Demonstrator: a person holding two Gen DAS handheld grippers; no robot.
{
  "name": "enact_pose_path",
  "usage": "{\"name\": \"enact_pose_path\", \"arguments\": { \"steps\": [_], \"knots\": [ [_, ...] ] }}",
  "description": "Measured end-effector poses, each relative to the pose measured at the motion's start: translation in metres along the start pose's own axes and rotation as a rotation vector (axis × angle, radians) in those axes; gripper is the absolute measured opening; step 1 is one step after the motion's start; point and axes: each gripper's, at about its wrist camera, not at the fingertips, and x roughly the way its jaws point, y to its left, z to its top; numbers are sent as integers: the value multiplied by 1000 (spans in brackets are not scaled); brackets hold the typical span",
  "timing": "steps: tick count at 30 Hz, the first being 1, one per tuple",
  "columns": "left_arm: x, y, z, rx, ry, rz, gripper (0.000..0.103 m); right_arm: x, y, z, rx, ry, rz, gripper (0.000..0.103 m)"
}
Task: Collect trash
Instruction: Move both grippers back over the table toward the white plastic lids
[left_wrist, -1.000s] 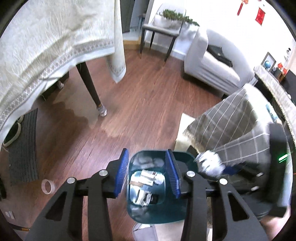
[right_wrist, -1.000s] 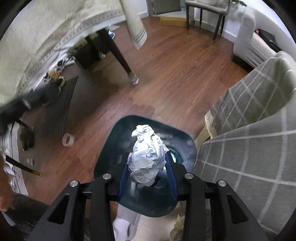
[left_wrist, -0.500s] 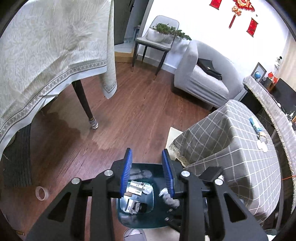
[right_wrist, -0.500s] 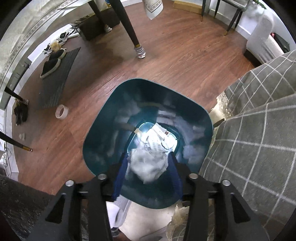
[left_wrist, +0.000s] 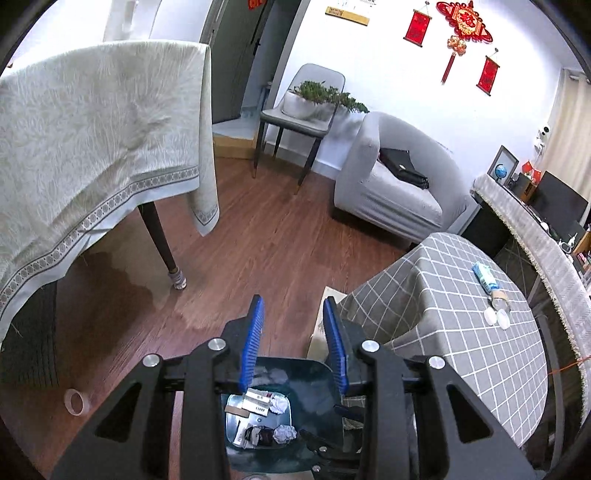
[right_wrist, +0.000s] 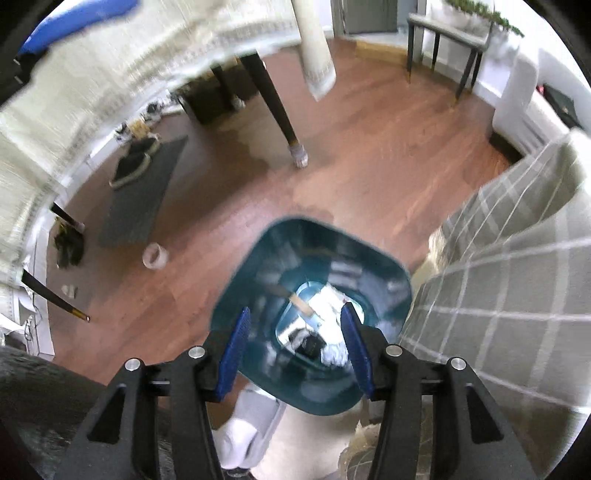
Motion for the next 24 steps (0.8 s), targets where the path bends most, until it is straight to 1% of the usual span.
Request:
{"name": "enact_pose_path", "arguments": {
  "steps": [4, 5, 6, 9, 12, 17, 21, 24],
  "knots": [
    [-9, -4, 5, -1, -33, -5, 35, -38, -2, 10, -1, -92, 2, 51],
    [-11, -5, 6, -1, -40, -7, 35, -45, -4, 12, 1, -107, -1, 50],
    [-13, -6, 7, 0, -48, -8, 35, -53, -7, 13, 5, -124, -5, 47],
    [-21, -11, 11, 4, -86, -16, 35, -71, -19, 16, 12, -166, -32, 43],
    [-24, -15, 14, -5, -100, -25, 35, -86, -33, 15, 22, -204, -63, 42],
    [-19, -29, 15, 19, -95, -35, 38, -110, -64, 5, 73, -271, -117, 42],
    [-12, -49, 13, 50, -87, -47, 46, -122, -93, -7, 128, -296, -158, 42],
    [-4, -66, 11, 88, -77, -50, 48, -129, -109, -14, 154, -301, -187, 42]
  ]
}}
